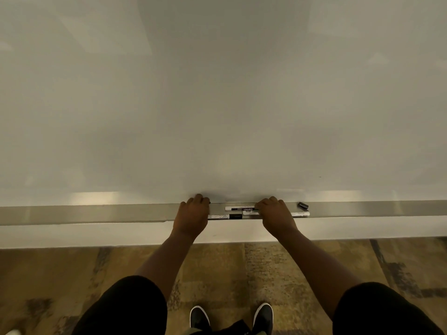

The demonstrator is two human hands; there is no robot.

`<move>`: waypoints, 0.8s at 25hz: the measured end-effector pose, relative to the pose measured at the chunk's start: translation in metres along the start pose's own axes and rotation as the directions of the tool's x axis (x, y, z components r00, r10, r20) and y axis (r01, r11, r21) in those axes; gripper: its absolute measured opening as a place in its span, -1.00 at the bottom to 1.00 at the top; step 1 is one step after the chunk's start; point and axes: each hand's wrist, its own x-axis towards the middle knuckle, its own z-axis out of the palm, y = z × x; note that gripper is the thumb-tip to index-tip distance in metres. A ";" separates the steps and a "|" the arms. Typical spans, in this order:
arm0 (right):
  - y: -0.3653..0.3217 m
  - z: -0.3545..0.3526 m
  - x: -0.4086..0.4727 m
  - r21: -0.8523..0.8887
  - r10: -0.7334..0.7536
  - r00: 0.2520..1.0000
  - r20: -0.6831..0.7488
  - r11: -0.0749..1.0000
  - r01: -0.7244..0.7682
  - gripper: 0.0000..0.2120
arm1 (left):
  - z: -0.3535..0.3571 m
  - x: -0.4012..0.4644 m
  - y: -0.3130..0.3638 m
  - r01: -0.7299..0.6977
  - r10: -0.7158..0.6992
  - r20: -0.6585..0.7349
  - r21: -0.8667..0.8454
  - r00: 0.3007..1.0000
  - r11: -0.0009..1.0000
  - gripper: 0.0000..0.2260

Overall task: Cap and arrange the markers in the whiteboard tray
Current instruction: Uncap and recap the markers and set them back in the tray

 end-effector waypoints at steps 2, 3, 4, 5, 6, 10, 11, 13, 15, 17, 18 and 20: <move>0.007 -0.001 0.000 -0.061 -0.058 0.998 0.032 0.996 0.059 -0.63 | 0.000 0.001 0.010 -0.022 0.020 -0.017 -0.129 1.000 0.991 -0.74; 0.007 0.000 0.001 -0.091 -0.084 0.996 0.037 0.992 0.088 -0.64 | 0.000 0.000 0.014 -0.030 0.027 -0.016 -0.177 1.000 0.984 -0.72; 0.008 0.002 0.001 -0.110 -0.109 0.993 0.036 0.988 0.113 -0.65 | -0.001 -0.001 0.019 -0.031 0.028 -0.016 -0.214 0.999 0.976 -0.72; 0.009 0.003 0.002 -0.119 -0.131 0.991 0.038 0.984 0.134 -0.66 | -0.002 -0.002 0.025 -0.026 0.022 -0.018 -0.247 1.000 0.969 -0.72; 0.009 0.003 0.002 -0.122 -0.155 0.987 0.039 0.980 0.158 -0.66 | -0.003 -0.003 0.030 -0.010 0.005 -0.018 -0.281 1.000 0.960 -0.73; 0.010 -0.001 0.002 -0.138 -0.246 0.969 -0.027 0.961 0.240 -0.71 | -0.006 -0.007 0.047 0.082 -0.095 -0.012 -0.404 0.995 0.911 -0.76; 0.011 -0.002 0.000 -0.142 -0.263 0.964 -0.043 0.957 0.254 -0.70 | -0.007 -0.007 0.050 0.100 -0.114 -0.007 -0.426 0.993 0.899 -0.75; 0.012 -0.004 -0.001 -0.092 -0.272 0.960 -0.062 0.960 0.266 -0.63 | -0.007 -0.007 0.056 0.131 -0.146 0.006 -0.480 0.989 0.867 -0.75; 0.012 -0.013 -0.004 0.026 -0.230 0.966 -0.117 0.972 0.235 -0.60 | -0.008 -0.007 0.063 0.149 -0.172 0.006 -0.530 0.985 0.835 -0.80; 0.012 -0.023 -0.008 0.127 -0.202 0.959 -0.199 0.965 0.230 -0.67 | -0.007 -0.007 0.073 0.176 -0.209 0.009 -0.573 0.978 0.800 -0.84; 0.012 -0.026 -0.010 0.180 -0.194 0.951 -0.241 0.954 0.240 -0.73 | -0.007 -0.008 0.077 0.192 -0.226 0.017 -0.589 0.974 0.785 -0.86; 0.013 -0.031 -0.014 0.429 -0.068 0.963 -0.261 0.885 0.179 -0.84 | -0.006 -0.008 0.084 0.221 -0.255 0.037 -0.627 0.966 0.747 -0.89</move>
